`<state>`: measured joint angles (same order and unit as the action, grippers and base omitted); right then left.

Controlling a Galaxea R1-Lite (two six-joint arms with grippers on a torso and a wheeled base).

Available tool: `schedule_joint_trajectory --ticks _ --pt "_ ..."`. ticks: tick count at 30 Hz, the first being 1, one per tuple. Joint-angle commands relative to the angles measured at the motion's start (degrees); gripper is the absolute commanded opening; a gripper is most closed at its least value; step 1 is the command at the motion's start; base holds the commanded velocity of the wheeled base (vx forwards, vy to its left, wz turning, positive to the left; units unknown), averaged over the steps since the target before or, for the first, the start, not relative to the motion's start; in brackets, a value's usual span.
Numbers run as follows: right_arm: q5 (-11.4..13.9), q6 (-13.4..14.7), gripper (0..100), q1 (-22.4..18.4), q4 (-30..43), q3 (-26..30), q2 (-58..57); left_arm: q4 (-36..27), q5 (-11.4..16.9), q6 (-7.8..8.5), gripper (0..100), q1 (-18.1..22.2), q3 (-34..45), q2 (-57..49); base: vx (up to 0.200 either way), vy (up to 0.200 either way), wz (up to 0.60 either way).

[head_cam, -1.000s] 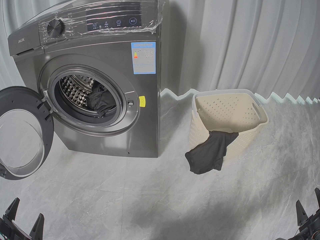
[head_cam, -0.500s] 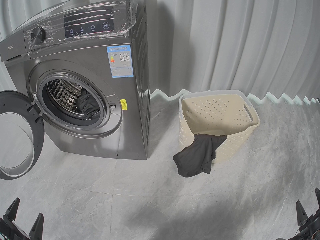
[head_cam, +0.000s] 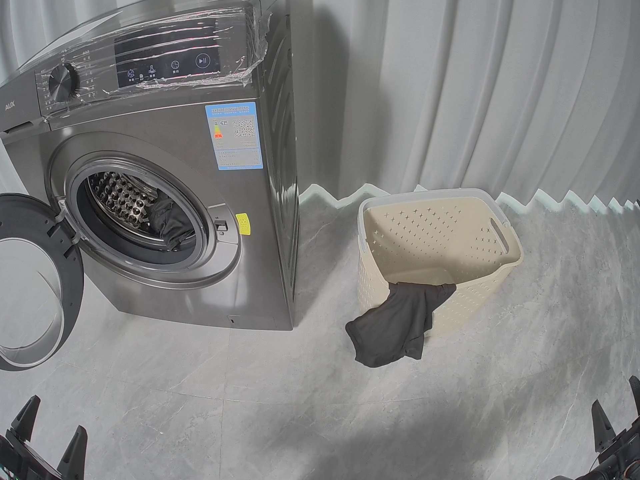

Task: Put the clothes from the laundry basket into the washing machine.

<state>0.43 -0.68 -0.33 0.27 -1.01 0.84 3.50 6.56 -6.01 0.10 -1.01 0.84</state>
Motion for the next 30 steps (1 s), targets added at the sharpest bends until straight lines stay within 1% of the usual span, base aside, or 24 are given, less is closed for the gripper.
schedule_joint_trajectory --ticks 1,4,13,15,25,30 --pt "0.01 -0.02 100 -0.02 0.0 1.01 -0.84 0.02 0.12 0.03 100 -0.01 0.84 -0.84 0.2 0.0 0.0" --pt "0.01 -0.02 100 -0.02 0.0 1.01 -0.84 0.02 0.12 -0.05 100 -0.01 0.84 -0.84 0.2 0.0 0.0" --pt "0.01 -0.02 100 -0.02 0.0 1.01 -0.84 0.19 -0.05 -0.41 100 -0.01 0.92 -0.84 0.0 0.0 0.0" --pt "0.01 -0.02 100 -0.02 0.0 1.01 -0.84 0.1 -0.41 -0.58 100 -0.01 0.92 -0.84 0.0 -0.2 0.0" --pt "0.01 -0.02 100 -0.02 0.0 1.01 -0.84 0.19 -0.41 -0.58 100 -0.01 0.92 -0.84 0.0 -0.2 0.0" --pt "0.01 -0.02 100 -0.02 0.0 1.01 -0.84 0.19 -0.41 -0.49 100 -0.01 0.92 -0.84 0.0 0.0 0.0"
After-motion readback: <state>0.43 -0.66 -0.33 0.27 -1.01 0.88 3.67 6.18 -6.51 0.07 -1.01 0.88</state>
